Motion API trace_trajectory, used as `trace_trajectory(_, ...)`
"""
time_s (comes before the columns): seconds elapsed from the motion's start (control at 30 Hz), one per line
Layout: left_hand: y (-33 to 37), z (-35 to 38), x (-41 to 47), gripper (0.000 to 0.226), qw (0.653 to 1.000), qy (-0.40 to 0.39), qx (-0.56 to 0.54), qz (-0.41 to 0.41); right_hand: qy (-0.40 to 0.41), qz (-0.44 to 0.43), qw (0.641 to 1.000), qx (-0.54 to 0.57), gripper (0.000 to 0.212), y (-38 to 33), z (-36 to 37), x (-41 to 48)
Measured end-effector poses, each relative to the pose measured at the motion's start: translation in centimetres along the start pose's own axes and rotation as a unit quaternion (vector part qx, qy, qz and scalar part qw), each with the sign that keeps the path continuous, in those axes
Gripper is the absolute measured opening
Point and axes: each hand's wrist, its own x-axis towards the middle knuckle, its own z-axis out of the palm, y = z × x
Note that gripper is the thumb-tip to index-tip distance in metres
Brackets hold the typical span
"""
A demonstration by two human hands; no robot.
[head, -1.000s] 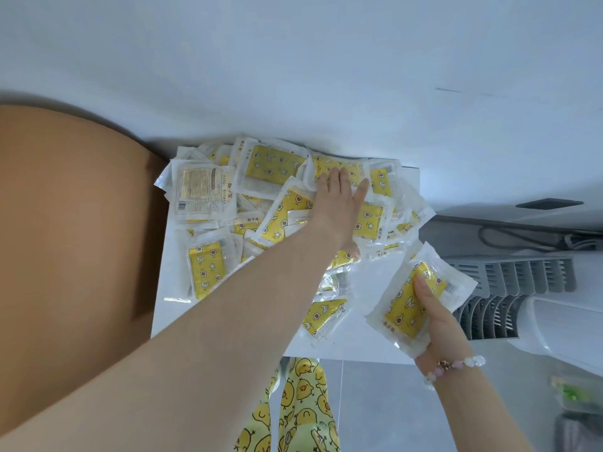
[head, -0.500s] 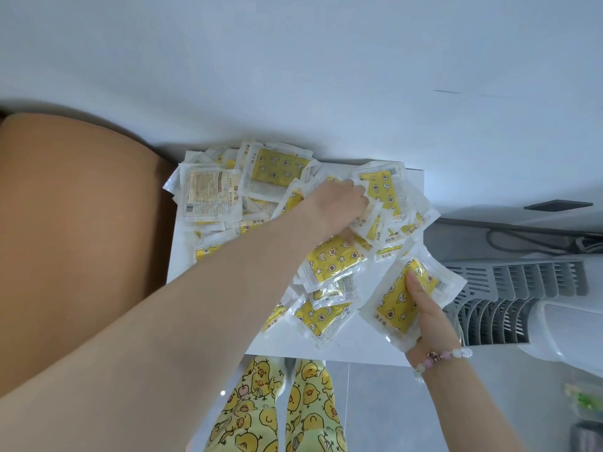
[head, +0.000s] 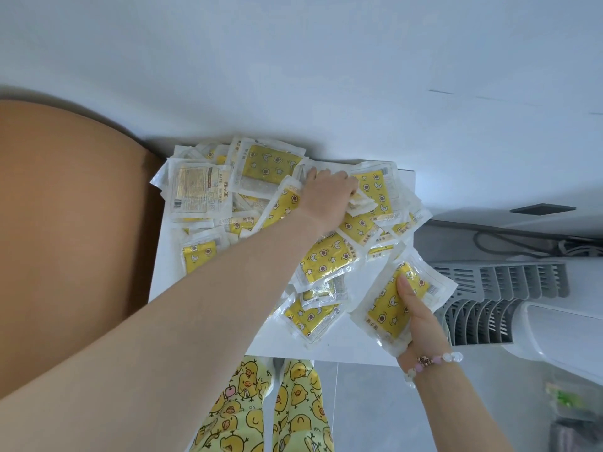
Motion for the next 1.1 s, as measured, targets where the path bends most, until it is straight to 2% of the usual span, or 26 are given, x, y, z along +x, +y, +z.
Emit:
trace_trajectory(0.07,-0.1,0.2,0.7,0.035,0.999,0.006,-0.045,-0.023,0.002,-0.002,1.000,-0.002,0.075,-0.1,-0.1,0.1)
trace_trajectory(0.17,-0.6,0.5,1.4,0.032,0.999,0.002,-0.046,-0.020,0.003,-0.003,1.000,0.004,0.063,-0.3,-0.3,0.2)
trace_trajectory(0.23,-0.7,0.3,1.5,0.030,1.000,0.001,-0.017,0.006,0.003,-0.006,1.000,0.002,0.060,-0.4,-0.3,0.4)
trace_trajectory(0.3,-0.6,-0.3,1.6,0.028,0.997,0.031,0.034,0.060,0.006,-0.006,1.000,-0.005,0.056,-0.5,-0.3,0.5)
trace_trajectory(0.37,-0.7,-1.2,1.7,0.031,0.993,0.067,0.051,0.080,0.006,-0.011,1.000,-0.015,0.052,-0.7,-0.3,0.7)
trace_trajectory(0.43,-0.7,-2.6,1.6,0.038,0.993,0.101,0.010,0.062,0.005,-0.013,1.000,-0.019,0.047,-0.9,-0.3,0.9)
trace_trajectory(0.5,-0.7,-4.0,1.1,0.036,0.984,0.149,-0.102,0.010,0.008,-0.014,1.000,-0.015,0.043,-1.1,0.0,0.7)
trace_trajectory(0.53,-0.6,-4.9,0.4,0.034,0.969,0.166,-0.180,-0.024,0.012,-0.012,1.000,-0.014,0.042,-1.3,0.2,0.7)
trace_trajectory(0.6,-0.6,-6.4,-1.3,0.033,0.919,0.174,-0.345,-0.084,0.024,-0.009,0.999,-0.023,0.037,-1.6,0.7,0.4)
trace_trajectory(0.67,-1.0,-7.1,-3.7,0.025,0.848,0.123,-0.495,-0.141,0.035,-0.009,0.998,-0.050,0.038,-2.2,1.4,-0.2)
trace_trajectory(0.73,-2.0,-7.1,-6.8,0.011,0.773,0.068,-0.601,-0.194,0.042,-0.015,0.995,-0.090,0.056,-3.0,2.3,-0.9)
trace_trajectory(0.8,-3.0,-6.9,-9.9,0.012,0.728,0.037,-0.640,-0.243,0.055,-0.026,0.986,-0.157,0.067,-3.8,3.4,-1.9)
trace_trajectory(0.87,-3.7,-6.6,-12.7,0.026,0.687,0.045,-0.664,-0.292,0.055,-0.050,0.972,-0.224,0.059,-4.4,4.9,-3.1)
trace_trajectory(0.93,-4.2,-7.1,-15.1,0.011,0.631,0.074,-0.701,-0.323,0.043,-0.076,0.956,-0.281,0.054,-4.9,6.7,-4.3)
trace_trajectory(1.0,-4.5,-7.7,-17.5,0.009,0.575,0.094,-0.730,-0.357,0.030,-0.090,0.942,-0.321,0.045,-5.1,8.7,-5.5)
trace_trajectory(1.1,-5.2,-8.7,-21.3,0.024,0.536,0.100,-0.759,-0.356,-0.005,-0.100,0.917,-0.386,0.050,-4.5,11.7,-7.5)
